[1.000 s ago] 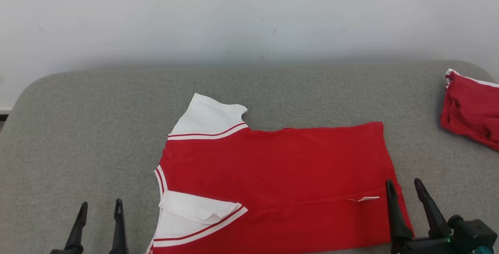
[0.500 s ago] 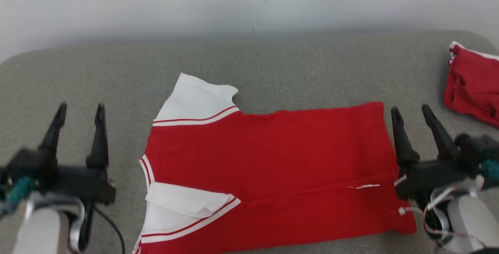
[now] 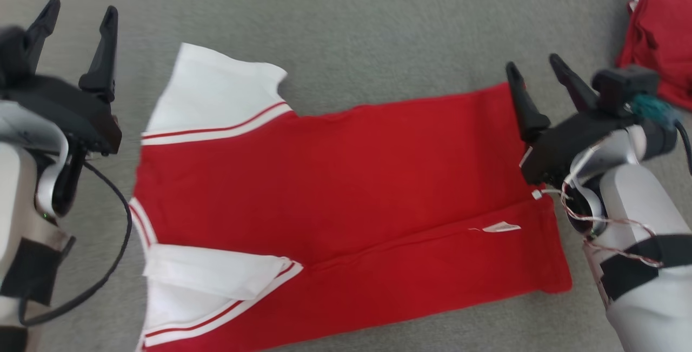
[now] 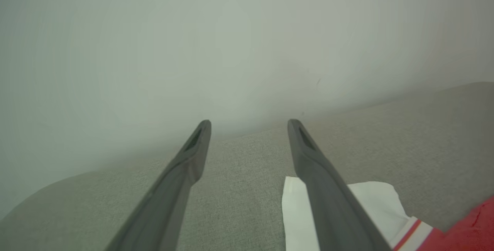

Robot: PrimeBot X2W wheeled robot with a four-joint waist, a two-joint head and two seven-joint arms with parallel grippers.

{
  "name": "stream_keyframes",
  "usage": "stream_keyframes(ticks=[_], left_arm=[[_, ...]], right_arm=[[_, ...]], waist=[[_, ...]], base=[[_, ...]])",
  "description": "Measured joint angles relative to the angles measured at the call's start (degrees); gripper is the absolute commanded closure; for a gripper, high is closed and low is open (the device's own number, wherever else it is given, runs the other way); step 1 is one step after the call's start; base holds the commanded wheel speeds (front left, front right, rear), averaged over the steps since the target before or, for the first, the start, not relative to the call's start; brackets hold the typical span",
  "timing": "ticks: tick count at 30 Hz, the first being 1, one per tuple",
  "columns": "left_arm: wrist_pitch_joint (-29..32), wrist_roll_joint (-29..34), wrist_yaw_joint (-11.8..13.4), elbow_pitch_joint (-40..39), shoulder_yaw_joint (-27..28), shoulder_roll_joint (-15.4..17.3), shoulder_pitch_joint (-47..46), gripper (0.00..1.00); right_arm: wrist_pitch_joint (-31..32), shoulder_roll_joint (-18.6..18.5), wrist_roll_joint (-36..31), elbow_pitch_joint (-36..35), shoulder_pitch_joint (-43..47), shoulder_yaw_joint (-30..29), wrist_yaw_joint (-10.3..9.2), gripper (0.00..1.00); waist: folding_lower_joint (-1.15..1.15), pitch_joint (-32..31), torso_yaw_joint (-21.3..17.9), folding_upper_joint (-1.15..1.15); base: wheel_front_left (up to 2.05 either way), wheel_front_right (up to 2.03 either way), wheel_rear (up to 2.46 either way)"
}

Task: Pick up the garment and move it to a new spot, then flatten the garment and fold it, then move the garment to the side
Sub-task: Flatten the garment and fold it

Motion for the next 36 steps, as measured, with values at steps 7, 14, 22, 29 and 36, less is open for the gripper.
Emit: stream_keyframes(ticks=[7,14,22,29,36], left_arm=[[8.20,-6.24,-0.02,5.25,-8.43,3.76,-7.21,0.00],[13.12,-9.50,-0.03,11.21,-13.83,5.90,-11.10,0.00],[14.54,-12.33,-0.03,16.94,-16.48,6.86,-14.50,0.00],[15.05,-15.03,-0.03,20.08,-18.42,6.34,-16.06,0.00],[17.06,-19.39,-0.01,21.16,-20.02,5.34,-17.18,0.92]], right_arm=[[4.20,-0.45,2.09,4.54,-5.95,4.83,0.00,0.00],[7.86,-0.43,4.50,8.34,-9.49,8.40,0.00,0.00],[7.98,1.20,6.93,12.19,-12.32,11.68,0.00,0.00],[7.05,1.71,8.13,15.14,-14.65,13.94,0.00,0.00],[6.46,1.64,9.24,16.96,-16.49,16.15,0.00,1.00]], waist=[[0.00,3.62,-4.05,0.00],[-0.01,5.63,-6.81,0.00],[-0.02,7.61,-7.95,0.00],[-0.02,8.83,-8.32,0.00],[-0.02,9.48,-8.01,-0.01]], base=[[0.00,0.00,0.00],[0.00,0.00,0.00],[0.00,0.00,0.00],[0.00,0.00,0.00],[0.00,0.00,0.00]])
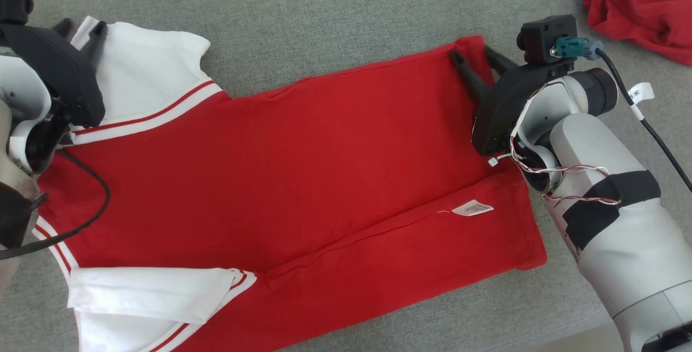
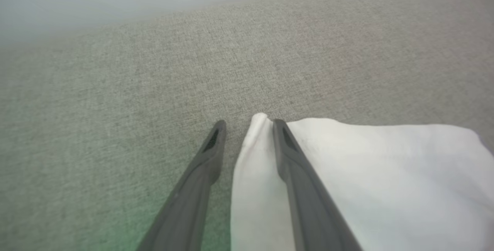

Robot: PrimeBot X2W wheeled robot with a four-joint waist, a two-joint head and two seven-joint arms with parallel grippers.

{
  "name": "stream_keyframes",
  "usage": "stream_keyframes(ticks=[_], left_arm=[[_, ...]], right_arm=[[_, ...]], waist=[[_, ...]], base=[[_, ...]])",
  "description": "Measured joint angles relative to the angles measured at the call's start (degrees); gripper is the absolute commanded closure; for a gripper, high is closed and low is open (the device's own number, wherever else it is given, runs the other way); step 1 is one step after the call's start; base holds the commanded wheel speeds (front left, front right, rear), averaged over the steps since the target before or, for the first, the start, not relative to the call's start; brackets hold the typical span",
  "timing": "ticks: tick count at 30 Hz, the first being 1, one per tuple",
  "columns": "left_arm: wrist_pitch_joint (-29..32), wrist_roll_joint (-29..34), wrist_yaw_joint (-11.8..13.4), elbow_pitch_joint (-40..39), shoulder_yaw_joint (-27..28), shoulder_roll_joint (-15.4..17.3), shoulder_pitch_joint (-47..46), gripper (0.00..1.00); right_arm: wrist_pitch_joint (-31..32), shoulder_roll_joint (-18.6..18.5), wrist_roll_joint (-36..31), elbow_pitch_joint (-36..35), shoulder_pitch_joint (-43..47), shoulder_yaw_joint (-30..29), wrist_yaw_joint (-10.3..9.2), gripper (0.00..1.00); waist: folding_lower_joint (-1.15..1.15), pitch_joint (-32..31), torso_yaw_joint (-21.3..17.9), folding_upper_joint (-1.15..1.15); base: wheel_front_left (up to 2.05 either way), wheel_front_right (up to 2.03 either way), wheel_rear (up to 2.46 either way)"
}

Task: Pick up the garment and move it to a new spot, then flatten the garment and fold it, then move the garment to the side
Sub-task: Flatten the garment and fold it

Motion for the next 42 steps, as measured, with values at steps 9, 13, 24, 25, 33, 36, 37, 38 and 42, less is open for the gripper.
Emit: stream_keyframes(ticks=[9,13,24,25,33,36,37,38,42], left_arm=[[-4.88,-1.68,-0.01,-1.07,-2.49,-0.05,-0.87,1.00],[-9.29,-1.98,-0.02,-2.36,-2.83,-0.52,-1.63,1.00],[-17.30,-3.43,-0.02,-7.38,-5.03,-1.14,1.41,1.00],[-18.11,-3.53,-0.02,-8.42,-5.12,-1.18,2.34,1.00],[-23.09,-5.19,1.74,-18.57,-4.78,-0.67,11.18,1.00],[-24.83,-5.55,3.72,-23.76,-4.52,-0.38,15.62,1.00],[-25.25,-5.54,4.54,-25.37,-4.57,-0.11,17.31,1.00],[-25.85,-5.54,5.43,-27.28,-4.58,0.05,19.13,1.00],[-28.35,-5.76,9.11,-33.51,-4.17,1.07,26.35,1.00]], right_arm=[[-3.94,-1.08,0.73,2.63,-1.67,0.15,0.00,1.00],[-6.45,-1.45,0.65,3.76,-1.70,0.12,0.00,1.00],[-12.88,-1.92,1.05,6.60,0.04,-0.12,0.00,1.00],[-13.65,-2.15,1.16,6.66,0.69,-0.05,0.00,1.00],[-18.60,-5.48,2.82,5.75,6.87,-0.56,0.00,1.00],[-20.16,-6.45,3.61,4.50,9.34,-1.09,0.00,1.00],[-20.60,-6.64,3.77,3.99,10.19,-1.26,0.00,1.00],[-20.96,-6.79,4.07,3.46,11.11,-1.44,0.00,1.00],[-22.15,-7.34,4.66,1.41,14.73,-3.28,0.00,1.00]], waist=[[0.00,-0.69,0.94,0.00],[0.00,-1.63,1.65,0.00],[0.00,-5.02,3.99,0.00],[0.00,-5.44,4.20,0.00],[0.00,-8.67,6.68,0.00],[-0.01,-9.85,7.73,-0.01],[-0.01,-10.24,8.04,-0.01],[-0.01,-10.60,8.34,0.00],[0.00,-11.99,9.39,-0.01]], base=[[0.00,0.00,0.00],[0.00,0.00,0.00],[0.00,0.00,0.00],[0.00,0.00,0.00],[0.00,0.00,0.00],[0.00,0.00,0.00],[0.00,0.00,0.00],[0.00,0.00,0.00],[0.00,0.00,0.00]])
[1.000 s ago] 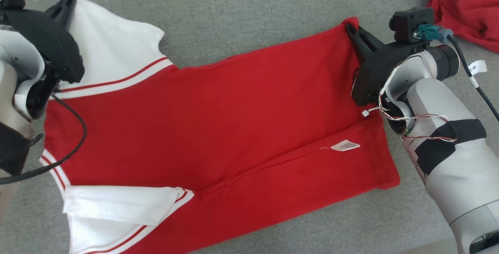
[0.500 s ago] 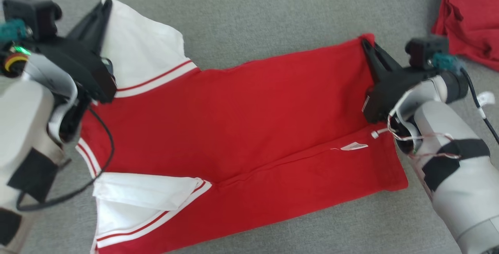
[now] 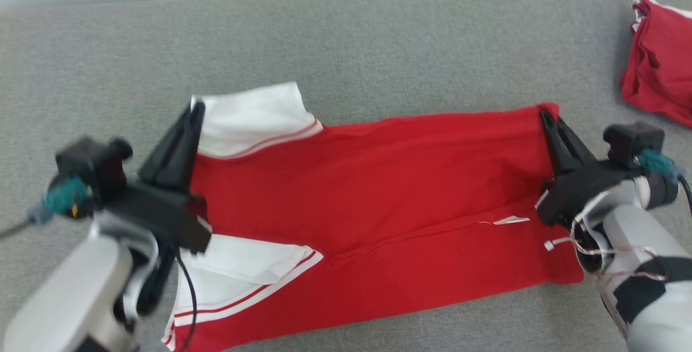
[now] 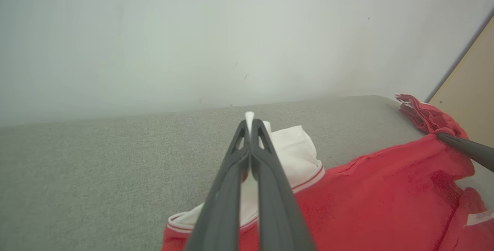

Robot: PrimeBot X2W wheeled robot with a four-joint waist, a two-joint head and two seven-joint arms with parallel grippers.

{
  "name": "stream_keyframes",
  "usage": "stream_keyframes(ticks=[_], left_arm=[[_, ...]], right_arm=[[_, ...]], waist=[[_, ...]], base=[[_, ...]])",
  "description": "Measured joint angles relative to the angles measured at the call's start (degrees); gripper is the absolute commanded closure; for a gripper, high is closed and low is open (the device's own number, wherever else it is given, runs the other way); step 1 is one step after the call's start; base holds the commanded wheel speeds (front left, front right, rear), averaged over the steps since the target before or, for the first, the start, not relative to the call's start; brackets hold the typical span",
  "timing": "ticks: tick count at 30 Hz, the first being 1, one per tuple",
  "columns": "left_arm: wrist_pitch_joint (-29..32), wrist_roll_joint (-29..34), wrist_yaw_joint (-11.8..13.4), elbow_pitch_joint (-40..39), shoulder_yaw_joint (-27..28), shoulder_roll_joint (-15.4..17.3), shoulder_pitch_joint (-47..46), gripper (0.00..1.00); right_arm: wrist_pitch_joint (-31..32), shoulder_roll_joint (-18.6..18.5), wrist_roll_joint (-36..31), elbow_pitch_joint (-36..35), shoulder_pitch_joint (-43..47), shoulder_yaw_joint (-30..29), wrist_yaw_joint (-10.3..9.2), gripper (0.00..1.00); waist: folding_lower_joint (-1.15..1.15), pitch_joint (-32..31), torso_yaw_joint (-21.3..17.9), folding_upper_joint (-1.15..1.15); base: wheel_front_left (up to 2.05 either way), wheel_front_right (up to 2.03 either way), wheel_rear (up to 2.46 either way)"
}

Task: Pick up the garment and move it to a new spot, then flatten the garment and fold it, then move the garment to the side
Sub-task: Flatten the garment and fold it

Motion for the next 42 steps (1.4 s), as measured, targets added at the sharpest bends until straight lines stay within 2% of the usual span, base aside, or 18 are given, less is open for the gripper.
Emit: stream_keyframes(ticks=[6,14,19,26,28,29,30,31,37,42], left_arm=[[-2.58,-0.13,4.21,-7.93,0.32,-0.03,10.37,1.00],[-4.00,0.03,6.56,-11.60,1.46,-2.68,18.38,1.00],[-4.28,0.36,6.99,-11.84,3.53,-4.75,23.72,1.00],[-4.38,2.53,5.99,-9.80,6.26,-8.15,28.74,1.00],[-4.39,3.33,5.94,-8.77,6.71,-8.92,29.84,1.00],[-4.39,3.98,5.83,-8.39,6.93,-9.20,30.13,0.69],[-4.39,4.38,5.46,-8.06,7.38,-9.50,30.40,0.26],[-4.39,4.80,5.47,-7.83,8.15,-10.02,30.70,0.00],[-4.43,8.26,4.64,-7.48,12.83,-12.85,32.96,0.00],[-4.44,14.94,3.74,-9.35,19.07,-15.58,34.17,0.00]], right_arm=[[-1.07,-0.88,0.52,-4.08,6.07,-3.44,0.00,1.00],[-1.52,-1.00,0.83,-9.51,13.39,-9.14,0.00,1.00],[-1.72,-0.65,0.29,-14.49,18.54,-12.60,0.00,1.00],[-1.67,0.37,-0.66,-18.26,24.32,-15.39,0.00,1.00],[-1.34,0.66,-0.92,-19.16,25.48,-16.05,0.00,0.47],[-1.18,0.77,-1.14,-19.58,25.96,-16.31,0.00,0.00],[-0.93,0.88,-1.16,-20.04,26.38,-16.59,0.00,0.00],[-0.88,0.97,-1.32,-20.41,26.75,-16.91,0.00,0.00],[-0.84,0.96,-2.13,-24.01,28.94,-18.67,0.00,0.00],[1.45,0.74,-3.19,-25.51,29.78,-19.67,0.00,0.00]], waist=[[-0.01,-1.37,1.44,0.00],[0.00,-2.14,2.97,0.00],[0.00,-2.93,3.59,0.00],[0.00,-3.89,4.14,0.00],[0.00,-4.13,4.19,0.00],[0.00,-4.25,4.21,0.00],[0.01,-4.39,4.22,0.00],[0.01,-4.56,4.22,0.00],[0.00,-5.72,4.29,0.00],[0.00,-6.61,4.47,0.00]], base=[[0.00,0.00,0.00],[0.00,0.00,0.00],[0.00,0.00,0.00],[0.00,0.00,0.00],[0.00,0.00,0.00],[0.00,0.00,0.00],[0.00,0.00,0.00],[0.00,0.00,0.00],[0.00,0.00,0.00],[0.00,0.00,0.00]])
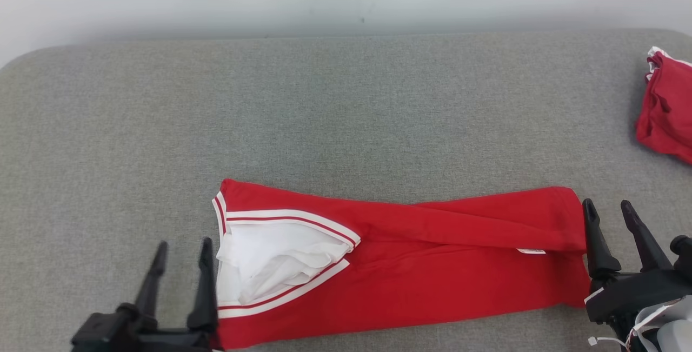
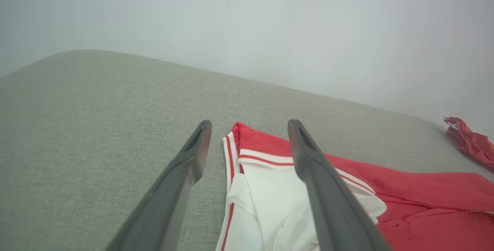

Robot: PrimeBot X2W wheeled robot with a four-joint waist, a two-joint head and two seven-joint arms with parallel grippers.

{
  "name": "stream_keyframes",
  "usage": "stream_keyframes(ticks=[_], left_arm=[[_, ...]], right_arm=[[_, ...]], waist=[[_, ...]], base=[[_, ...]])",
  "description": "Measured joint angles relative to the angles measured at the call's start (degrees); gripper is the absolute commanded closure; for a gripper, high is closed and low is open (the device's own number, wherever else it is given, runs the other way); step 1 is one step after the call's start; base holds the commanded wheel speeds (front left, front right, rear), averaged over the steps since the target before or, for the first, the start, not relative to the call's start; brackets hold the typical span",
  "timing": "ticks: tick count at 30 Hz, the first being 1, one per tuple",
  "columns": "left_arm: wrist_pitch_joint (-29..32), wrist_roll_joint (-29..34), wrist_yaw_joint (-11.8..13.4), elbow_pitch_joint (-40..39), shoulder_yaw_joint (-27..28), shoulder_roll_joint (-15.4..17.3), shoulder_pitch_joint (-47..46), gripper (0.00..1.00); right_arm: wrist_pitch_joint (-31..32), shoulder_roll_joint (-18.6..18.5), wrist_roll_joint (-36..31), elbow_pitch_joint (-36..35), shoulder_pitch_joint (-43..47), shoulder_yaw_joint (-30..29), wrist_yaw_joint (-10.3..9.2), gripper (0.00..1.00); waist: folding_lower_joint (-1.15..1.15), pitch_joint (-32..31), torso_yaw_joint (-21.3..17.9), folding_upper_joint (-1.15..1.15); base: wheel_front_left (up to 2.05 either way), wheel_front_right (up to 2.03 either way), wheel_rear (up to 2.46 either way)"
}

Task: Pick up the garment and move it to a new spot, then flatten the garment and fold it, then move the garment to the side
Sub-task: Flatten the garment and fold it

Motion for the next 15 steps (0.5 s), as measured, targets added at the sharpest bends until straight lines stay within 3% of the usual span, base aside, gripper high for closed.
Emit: stream_keyframes(ticks=[8,15], left_arm=[[0.00,11.62,-1.01,-3.74,10.58,-4.21,1.36,0.00],[0.00,18.27,-4.89,-2.38,17.18,-7.48,2.26,0.00]], right_arm=[[6.17,0.35,-1.77,2.35,-0.76,-1.47,0.00,0.00],[10.49,1.97,-3.01,8.79,-2.97,-1.16,0.00,0.00]], waist=[[0.00,-0.49,0.84,0.00],[0.00,-0.63,1.32,0.00]], base=[[0.00,0.00,0.00],[0.00,0.00,0.00]])
